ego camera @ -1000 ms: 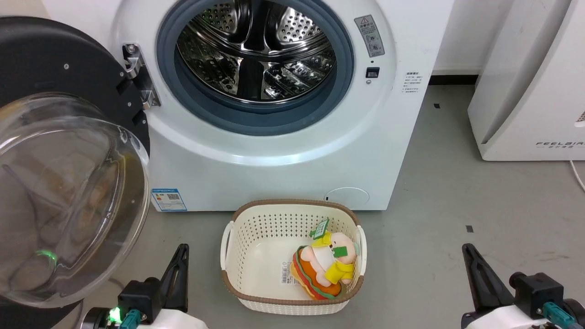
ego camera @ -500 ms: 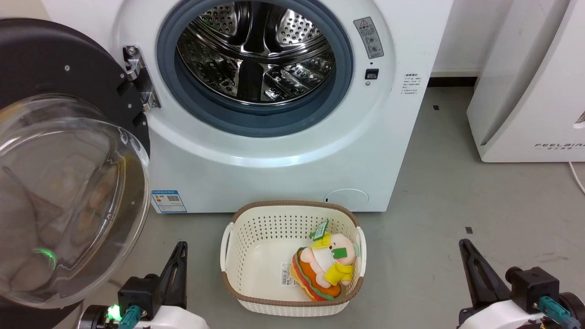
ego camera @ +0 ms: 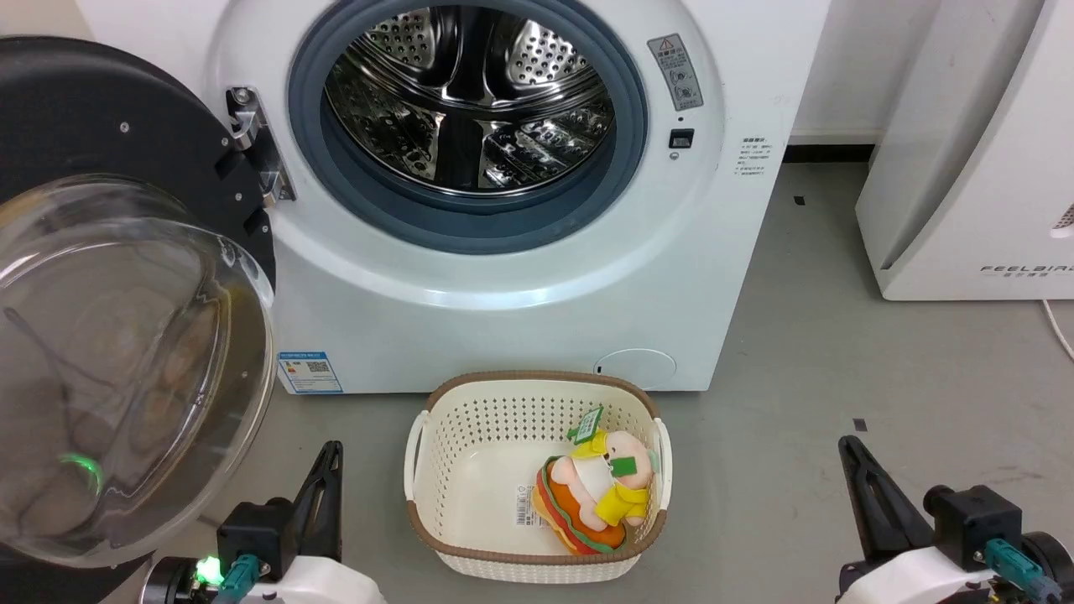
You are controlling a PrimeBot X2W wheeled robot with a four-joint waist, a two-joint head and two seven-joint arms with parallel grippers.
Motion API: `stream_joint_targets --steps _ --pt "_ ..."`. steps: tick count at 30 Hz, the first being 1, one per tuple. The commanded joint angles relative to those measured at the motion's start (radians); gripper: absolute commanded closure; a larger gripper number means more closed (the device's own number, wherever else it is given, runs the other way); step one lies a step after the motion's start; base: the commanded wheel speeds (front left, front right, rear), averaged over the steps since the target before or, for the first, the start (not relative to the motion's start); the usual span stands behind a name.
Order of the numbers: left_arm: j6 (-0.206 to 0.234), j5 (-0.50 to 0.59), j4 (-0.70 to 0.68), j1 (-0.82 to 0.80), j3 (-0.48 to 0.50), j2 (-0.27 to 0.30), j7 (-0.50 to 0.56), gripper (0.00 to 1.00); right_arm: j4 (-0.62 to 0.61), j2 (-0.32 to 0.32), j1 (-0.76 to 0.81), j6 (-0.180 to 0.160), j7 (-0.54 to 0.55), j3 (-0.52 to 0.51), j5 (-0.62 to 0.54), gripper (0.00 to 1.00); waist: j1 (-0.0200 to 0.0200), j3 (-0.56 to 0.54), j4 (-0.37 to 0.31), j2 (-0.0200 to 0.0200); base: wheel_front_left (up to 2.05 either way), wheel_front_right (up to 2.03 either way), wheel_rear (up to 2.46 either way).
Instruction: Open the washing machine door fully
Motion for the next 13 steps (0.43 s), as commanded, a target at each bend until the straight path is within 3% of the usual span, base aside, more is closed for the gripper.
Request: stream_joint_targets --steps 1,13 --pt "0.005 0.010 -0.009 -0.019 0.003 -0.005 0.005 1.00 -0.006 0.001 -0.018 -0.001 0.002 0.002 -0.006 1.00 0.0000 0.000 0.000 0.0000 0.00 0.00 0.00" --pt "0.009 0.019 -0.026 -0.023 0.007 -0.008 0.030 1.00 -0.012 0.001 -0.025 -0.001 0.014 0.008 -0.012 1.00 0.0000 -0.005 -0.001 0.0000 0.00 0.00 0.00"
